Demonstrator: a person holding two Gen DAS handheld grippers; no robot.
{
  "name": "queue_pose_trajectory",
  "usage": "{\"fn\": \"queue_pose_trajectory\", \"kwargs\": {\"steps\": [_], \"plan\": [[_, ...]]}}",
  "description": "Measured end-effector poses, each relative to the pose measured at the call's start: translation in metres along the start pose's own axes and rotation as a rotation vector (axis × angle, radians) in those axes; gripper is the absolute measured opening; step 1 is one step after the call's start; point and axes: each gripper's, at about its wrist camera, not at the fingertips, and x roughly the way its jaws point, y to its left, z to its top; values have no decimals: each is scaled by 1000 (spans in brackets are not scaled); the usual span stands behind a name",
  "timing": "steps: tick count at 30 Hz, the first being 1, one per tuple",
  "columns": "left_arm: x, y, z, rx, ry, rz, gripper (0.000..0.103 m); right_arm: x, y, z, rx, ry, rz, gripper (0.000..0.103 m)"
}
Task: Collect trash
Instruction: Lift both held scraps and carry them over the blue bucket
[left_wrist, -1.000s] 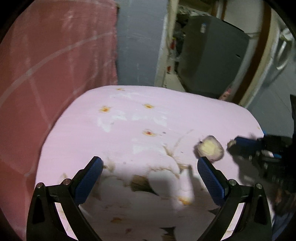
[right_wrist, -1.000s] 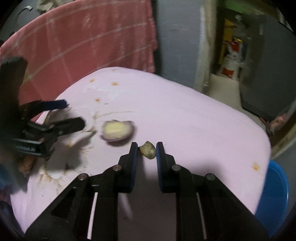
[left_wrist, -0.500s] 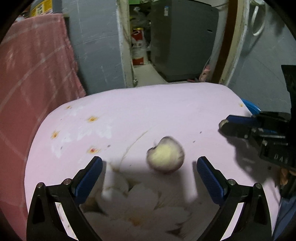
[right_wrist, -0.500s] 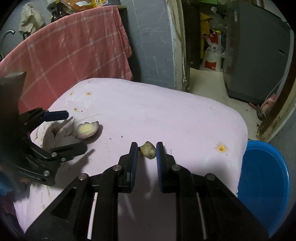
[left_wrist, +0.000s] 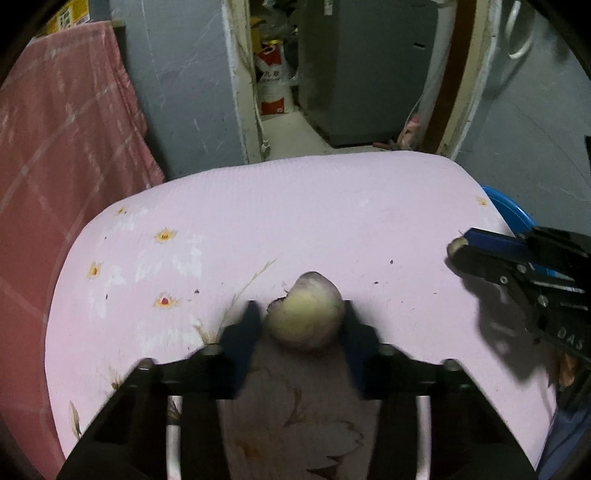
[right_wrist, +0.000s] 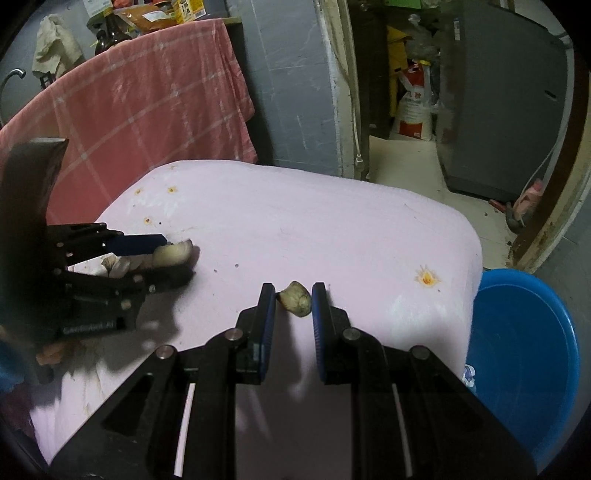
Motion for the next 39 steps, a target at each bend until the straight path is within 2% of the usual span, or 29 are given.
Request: {"fn": "queue_pose_trajectory", "kwargs": {"steps": [5, 10, 16, 22, 26, 30, 33, 39], "plan": [[-5, -5, -2, -8, -4, 20, 28, -12, -1, -6, 22, -46, -44, 19], [-15, -3, 0, -58, -61, -35, 27, -34, -5, -10, 56, -154, -58, 19], [-39, -10, 9, -144, -206, -85, 27, -63, -9, -12, 97, -323, -78, 19], [-64, -25, 19, -171, -376, -130, 27, -96, -11, -14, 123, -503, -92, 19], [-78, -35, 27, -172, -481, -160, 27, -117, -9, -19, 117, -622, -139, 19], [-90, -46, 34, -182, -555, -185, 27, -141, -11, -27, 114, -733, -203, 19], [-97, -51, 38, -181, -594, -203, 27, -153, -15, -31, 118, -784, -238, 19], [-103, -71, 45, -149, -642, -215, 27, -167, -25, -37, 138, -821, -309, 19]]}}
